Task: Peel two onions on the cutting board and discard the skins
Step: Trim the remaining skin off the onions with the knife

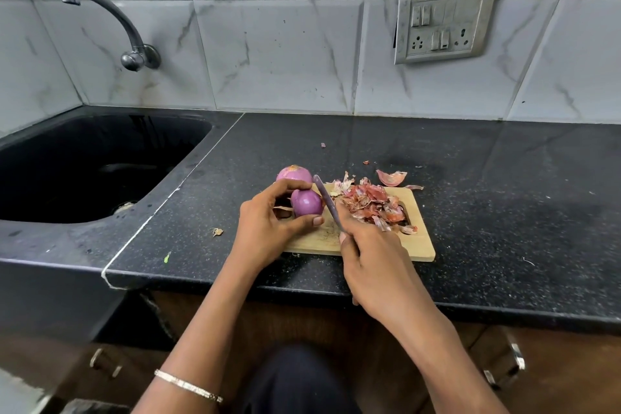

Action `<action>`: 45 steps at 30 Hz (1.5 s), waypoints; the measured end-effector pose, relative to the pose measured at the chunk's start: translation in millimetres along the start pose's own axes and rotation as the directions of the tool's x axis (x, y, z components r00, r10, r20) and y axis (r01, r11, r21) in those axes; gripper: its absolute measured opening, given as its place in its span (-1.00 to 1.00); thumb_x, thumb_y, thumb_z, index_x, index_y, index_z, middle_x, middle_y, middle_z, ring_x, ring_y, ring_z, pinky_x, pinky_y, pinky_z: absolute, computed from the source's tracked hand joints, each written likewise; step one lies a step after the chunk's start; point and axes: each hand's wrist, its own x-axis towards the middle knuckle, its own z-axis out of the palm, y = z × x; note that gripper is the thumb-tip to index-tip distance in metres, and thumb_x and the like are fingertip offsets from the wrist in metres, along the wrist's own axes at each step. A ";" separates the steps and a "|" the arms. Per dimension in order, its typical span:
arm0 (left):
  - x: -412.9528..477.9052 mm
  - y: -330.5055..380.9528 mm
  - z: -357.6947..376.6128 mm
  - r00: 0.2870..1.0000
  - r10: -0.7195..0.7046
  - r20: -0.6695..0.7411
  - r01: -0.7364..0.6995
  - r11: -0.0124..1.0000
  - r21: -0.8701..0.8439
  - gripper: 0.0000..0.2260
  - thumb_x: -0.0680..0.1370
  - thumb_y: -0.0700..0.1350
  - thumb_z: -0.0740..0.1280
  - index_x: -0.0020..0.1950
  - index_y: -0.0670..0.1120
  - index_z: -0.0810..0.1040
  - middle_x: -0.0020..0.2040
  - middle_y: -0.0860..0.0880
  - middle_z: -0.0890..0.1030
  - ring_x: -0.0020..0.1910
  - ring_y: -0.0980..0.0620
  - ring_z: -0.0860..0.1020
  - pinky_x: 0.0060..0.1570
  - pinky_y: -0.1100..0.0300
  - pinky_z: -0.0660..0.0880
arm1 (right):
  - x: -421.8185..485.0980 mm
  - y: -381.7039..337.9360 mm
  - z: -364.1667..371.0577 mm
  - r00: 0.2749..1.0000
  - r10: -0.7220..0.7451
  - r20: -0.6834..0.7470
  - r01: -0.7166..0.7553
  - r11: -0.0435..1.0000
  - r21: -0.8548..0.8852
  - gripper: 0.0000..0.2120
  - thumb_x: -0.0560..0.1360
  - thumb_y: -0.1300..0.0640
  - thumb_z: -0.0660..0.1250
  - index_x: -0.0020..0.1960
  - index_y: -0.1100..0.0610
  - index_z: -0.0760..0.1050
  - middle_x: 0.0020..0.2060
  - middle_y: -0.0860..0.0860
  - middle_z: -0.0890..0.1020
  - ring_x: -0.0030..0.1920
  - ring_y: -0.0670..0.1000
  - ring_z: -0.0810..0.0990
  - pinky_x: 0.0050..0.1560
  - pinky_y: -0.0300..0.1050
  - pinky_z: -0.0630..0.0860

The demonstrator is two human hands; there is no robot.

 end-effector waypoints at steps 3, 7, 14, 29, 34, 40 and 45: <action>0.4 -0.9 0.0 1.000 0.019 0.000 -0.019 0.999 0.044 -0.52 0.25 -0.04 0.70 0.13 0.08 0.68 -0.03 0.14 0.71 -0.03 0.15 0.65 0.06 0.30 0.56 | 9.8 -4.7 3.3 1.000 0.016 -0.016 -0.016 1.000 -0.021 -0.51 0.71 0.14 0.10 0.63 -0.05 0.17 0.22 0.03 0.64 0.22 0.07 0.55 0.12 -0.08 0.40; 1.5 -2.0 2.9 0.999 0.026 -0.033 -0.024 0.998 0.061 -0.53 0.26 0.02 0.69 0.13 0.10 0.68 -0.04 0.13 0.71 -0.04 0.15 0.66 0.05 0.29 0.57 | 21.3 -9.1 6.5 1.000 0.006 -0.027 -0.009 0.993 -0.117 -0.48 0.70 0.15 0.09 0.64 -0.06 0.13 0.20 0.07 0.65 0.21 0.13 0.55 0.15 -0.01 0.40; 1.4 -5.1 2.8 0.999 0.038 -0.029 -0.036 0.996 0.079 -0.53 0.27 0.02 0.69 0.13 0.11 0.67 -0.03 0.12 0.71 -0.05 0.11 0.65 0.04 0.22 0.57 | 6.0 0.1 3.9 0.999 0.031 -0.005 -0.032 0.996 -0.083 -0.49 0.70 0.14 0.09 0.63 -0.09 0.16 0.21 0.05 0.62 0.21 0.12 0.55 0.15 0.00 0.46; -1.1 -3.2 1.4 0.996 0.081 -0.029 -0.079 0.994 0.069 -0.54 0.27 0.00 0.70 0.10 0.06 0.63 0.00 0.14 0.69 -0.01 0.18 0.64 0.04 0.37 0.53 | 7.0 2.0 -6.5 0.997 0.044 -0.064 -0.050 0.995 -0.090 -0.53 0.70 0.08 0.11 0.61 0.00 0.22 0.15 0.03 0.64 0.16 0.14 0.58 0.11 -0.03 0.47; -3.2 -2.6 0.7 0.994 0.106 -0.021 -0.106 0.994 0.019 -0.54 0.31 -0.01 0.68 0.14 0.04 0.61 0.05 0.14 0.68 0.04 0.10 0.65 0.12 0.10 0.60 | 43.1 12.6 -1.1 0.987 0.111 -0.114 -0.090 0.981 0.170 -0.90 0.53 0.09 0.42 0.01 0.08 0.56 -0.27 0.00 0.63 -0.30 0.14 0.66 -0.22 0.10 0.62; -4.6 -3.2 -0.6 0.995 0.095 -0.008 -0.095 0.994 -0.049 -0.55 0.36 -0.08 0.66 0.18 0.02 0.59 0.11 0.12 0.67 0.11 0.04 0.65 0.15 -0.01 0.62 | 61.6 18.6 -0.3 0.977 0.126 0.171 -0.207 0.743 0.636 -0.75 0.57 0.30 0.42 0.24 0.24 0.52 -0.40 0.18 0.61 -0.56 -0.03 0.53 -0.65 -0.26 0.25; -5.7 -0.6 -1.6 0.996 0.090 0.009 -0.088 0.992 -0.090 -0.55 0.36 -0.11 0.65 0.19 -0.02 0.59 0.12 0.10 0.67 0.13 0.06 0.65 0.13 0.08 0.63 | 64.4 19.6 0.1 0.976 0.087 0.197 -0.207 0.636 0.744 -0.85 0.61 0.28 0.35 0.18 0.24 0.55 -0.34 0.21 0.64 -0.67 -0.13 0.37 -0.66 -0.30 0.20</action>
